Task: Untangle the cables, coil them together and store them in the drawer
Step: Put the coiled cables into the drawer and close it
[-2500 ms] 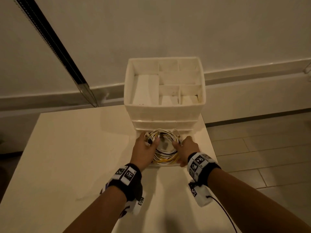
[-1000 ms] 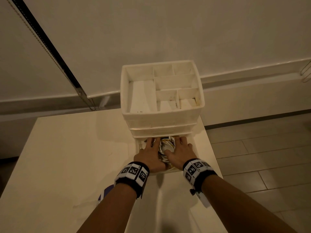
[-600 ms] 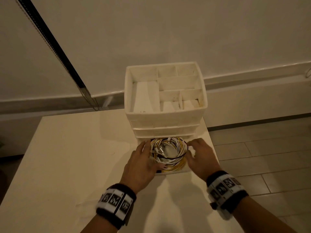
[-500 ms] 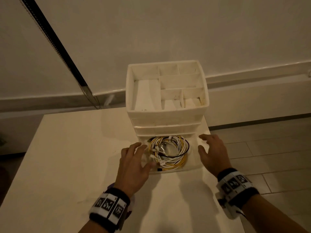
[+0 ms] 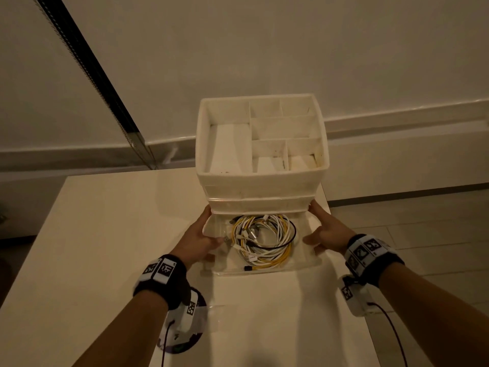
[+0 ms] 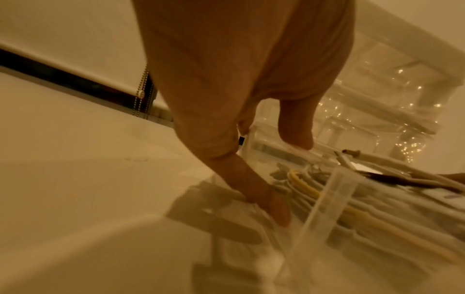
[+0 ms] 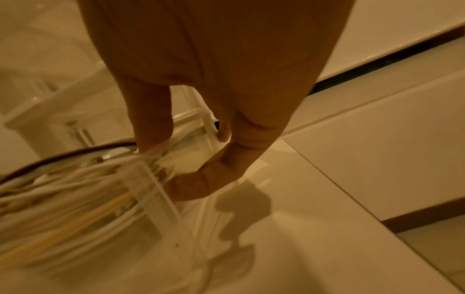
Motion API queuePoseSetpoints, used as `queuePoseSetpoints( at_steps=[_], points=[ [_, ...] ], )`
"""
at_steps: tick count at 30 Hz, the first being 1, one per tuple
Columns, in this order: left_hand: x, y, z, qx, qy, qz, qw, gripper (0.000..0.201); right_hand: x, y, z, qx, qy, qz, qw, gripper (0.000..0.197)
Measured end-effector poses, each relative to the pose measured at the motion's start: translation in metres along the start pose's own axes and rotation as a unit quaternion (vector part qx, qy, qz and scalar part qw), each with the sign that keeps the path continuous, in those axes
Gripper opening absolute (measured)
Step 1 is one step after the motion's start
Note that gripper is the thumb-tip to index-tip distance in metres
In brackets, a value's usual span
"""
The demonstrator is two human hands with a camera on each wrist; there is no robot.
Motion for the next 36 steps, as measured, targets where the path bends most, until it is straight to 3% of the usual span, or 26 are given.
queuePoseSetpoints(
  at_steps=[3, 8, 11, 13, 15, 17, 19, 21, 23, 25, 28, 36],
  points=[
    [-0.006, -0.005, -0.003, 0.001, 0.007, 0.046, 0.999, 0.078, -0.004, 0.0, -0.004, -0.005, -0.021, 0.051, 0.998, 0.091],
    [-0.014, -0.024, 0.007, -0.072, 0.055, 0.203, 0.975, 0.043, -0.013, -0.009, -0.002, -0.043, -0.037, 0.159, 0.986, 0.075],
    [-0.015, -0.025, 0.009, -0.07, 0.062, 0.234, 0.968, 0.035, -0.018, -0.019, -0.006, -0.033, -0.041, 0.208, 0.977, 0.066],
    [-0.016, -0.024, 0.008, -0.097, 0.065, 0.227, 0.967, 0.035, -0.019, -0.019, -0.004, -0.042, -0.045, 0.203, 0.977, 0.063],
    [-0.017, -0.022, 0.005, -0.093, 0.073, 0.185, 0.975, 0.036, -0.018, -0.017, 0.003, -0.08, -0.036, 0.153, 0.984, 0.066],
    [-0.017, -0.021, -0.006, -0.011, 0.047, 0.103, 0.994, 0.049, -0.011, -0.012, 0.009, -0.067, -0.024, 0.071, 0.995, 0.087],
    [-0.012, -0.022, -0.016, 0.02, 0.008, 0.009, 1.0, 0.077, -0.001, -0.009, 0.009, 0.032, -0.012, 0.002, 0.999, 0.111],
    [-0.006, -0.015, -0.017, -0.107, 0.019, -0.107, 0.988, 0.105, 0.005, -0.007, 0.008, 0.145, -0.004, -0.029, 0.989, 0.128],
    [-0.005, -0.002, -0.016, -0.216, 0.047, -0.172, 0.96, 0.121, 0.003, -0.006, 0.002, 0.222, -0.011, -0.019, 0.975, 0.137],
    [-0.011, 0.006, -0.007, -0.221, 0.074, -0.143, 0.962, 0.132, -0.001, -0.007, -0.004, 0.228, -0.036, 0.006, 0.973, 0.138],
    [-0.019, 0.009, 0.002, -0.177, 0.142, -0.086, 0.97, 0.13, -0.009, -0.007, -0.005, 0.18, -0.058, 0.013, 0.982, 0.132],
    [-0.026, 0.0, -0.005, -0.112, 0.121, 0.006, 0.986, 0.109, -0.021, -0.024, 0.006, 0.105, -0.06, 0.066, 0.99, 0.099]
  ],
)
Point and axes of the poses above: each hand's wrist, its own x-axis away from the middle knuckle, its own y-axis out of the palm, z = x × y, the point moved 10 cm from there along -x, towards the middle knuckle, and after that the axes turned 9 degrees about y, right-handed, at the moved point
